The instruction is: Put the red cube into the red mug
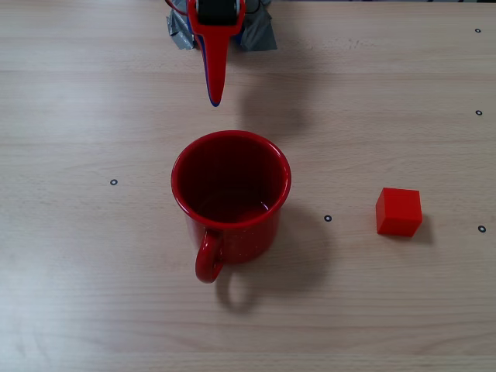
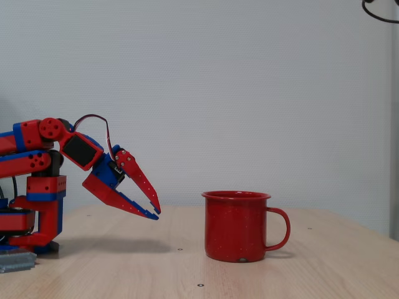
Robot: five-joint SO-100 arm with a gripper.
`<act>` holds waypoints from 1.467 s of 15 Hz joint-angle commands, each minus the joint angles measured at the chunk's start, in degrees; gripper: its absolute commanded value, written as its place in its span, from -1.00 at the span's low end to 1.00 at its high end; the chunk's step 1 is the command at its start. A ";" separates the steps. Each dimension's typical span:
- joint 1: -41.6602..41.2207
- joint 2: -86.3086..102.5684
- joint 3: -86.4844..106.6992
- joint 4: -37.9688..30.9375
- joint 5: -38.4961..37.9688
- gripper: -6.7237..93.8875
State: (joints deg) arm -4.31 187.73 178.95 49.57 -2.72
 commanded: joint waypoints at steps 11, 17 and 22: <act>-0.70 1.67 0.53 -0.97 -1.14 -0.86; -2.99 -22.94 -31.99 7.29 3.96 -0.87; -8.61 -43.86 -62.84 23.03 9.93 -0.87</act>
State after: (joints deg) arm -11.25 145.11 125.24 69.35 5.71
